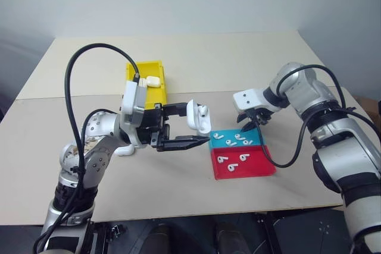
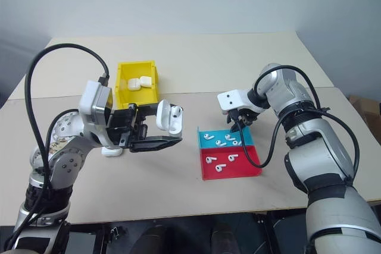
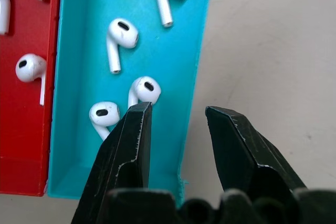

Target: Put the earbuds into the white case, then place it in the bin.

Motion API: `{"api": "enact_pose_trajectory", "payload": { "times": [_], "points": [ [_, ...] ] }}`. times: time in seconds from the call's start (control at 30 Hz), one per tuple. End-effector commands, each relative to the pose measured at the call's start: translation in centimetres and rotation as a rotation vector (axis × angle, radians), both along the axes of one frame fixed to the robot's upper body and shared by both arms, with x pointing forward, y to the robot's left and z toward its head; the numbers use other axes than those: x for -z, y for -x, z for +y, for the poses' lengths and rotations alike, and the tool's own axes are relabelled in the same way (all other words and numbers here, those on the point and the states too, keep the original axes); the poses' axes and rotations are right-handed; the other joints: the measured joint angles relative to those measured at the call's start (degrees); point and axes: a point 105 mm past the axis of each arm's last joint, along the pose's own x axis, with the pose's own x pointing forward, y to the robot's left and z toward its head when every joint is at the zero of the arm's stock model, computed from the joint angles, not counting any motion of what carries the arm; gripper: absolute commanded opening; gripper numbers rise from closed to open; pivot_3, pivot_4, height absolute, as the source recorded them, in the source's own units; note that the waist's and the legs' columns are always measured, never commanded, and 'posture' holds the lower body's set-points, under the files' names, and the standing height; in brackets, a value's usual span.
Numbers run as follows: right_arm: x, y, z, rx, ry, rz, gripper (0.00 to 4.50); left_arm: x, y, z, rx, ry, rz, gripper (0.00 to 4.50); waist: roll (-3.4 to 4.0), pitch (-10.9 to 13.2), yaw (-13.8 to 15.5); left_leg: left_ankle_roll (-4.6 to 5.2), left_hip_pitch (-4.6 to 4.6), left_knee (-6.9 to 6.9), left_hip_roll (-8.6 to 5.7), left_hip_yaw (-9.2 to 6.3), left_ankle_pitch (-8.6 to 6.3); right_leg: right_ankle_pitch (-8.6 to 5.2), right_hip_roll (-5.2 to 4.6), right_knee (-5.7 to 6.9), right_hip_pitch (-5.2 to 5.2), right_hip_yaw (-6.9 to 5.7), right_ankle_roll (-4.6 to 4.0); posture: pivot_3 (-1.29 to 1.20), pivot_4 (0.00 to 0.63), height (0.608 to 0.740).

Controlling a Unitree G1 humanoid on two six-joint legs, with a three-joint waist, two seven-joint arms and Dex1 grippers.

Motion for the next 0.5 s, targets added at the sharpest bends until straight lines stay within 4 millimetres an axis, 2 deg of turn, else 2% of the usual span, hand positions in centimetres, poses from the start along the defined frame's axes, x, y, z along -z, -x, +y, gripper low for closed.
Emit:
{"api": "enact_pose_trajectory", "payload": {
  "times": [0.03,0.2,0.5],
  "points": [
    [0.0,0.8,0.3,0.019,0.016,0.062,2.06,-0.7,0.4,-0.1,0.021,0.018,-0.03,2.83,0.0,0.0,0.04,0.01,0.0,0.01,0.0,0.0,0.0,0.0,0.0,0.07,-0.03,0.0,0.0,0.0,0.15,0.74],
    [1.0,0.8,0.4,0.046,0.054,0.06,2.06,-0.9,0.5,-0.1,0.017,0.02,-0.032,2.83,0.0,0.0,0.05,0.01,-0.21,0.05,-0.02,0.0,0.0,0.0,0.0,0.2,-0.28,0.01,0.0,0.0,0.15,0.74],
    [1.5,1.1,0.8,0.065,0.062,0.081,2.06,-0.9,0.5,0.0,0.01,0.019,-0.035,2.83,0.0,0.0,0.01,-0.01,-0.24,0.05,-0.02,0.0,0.01,0.0,0.0,0.2,-0.31,0.01,0.0,0.0,0.15,0.74]
  ]
}}
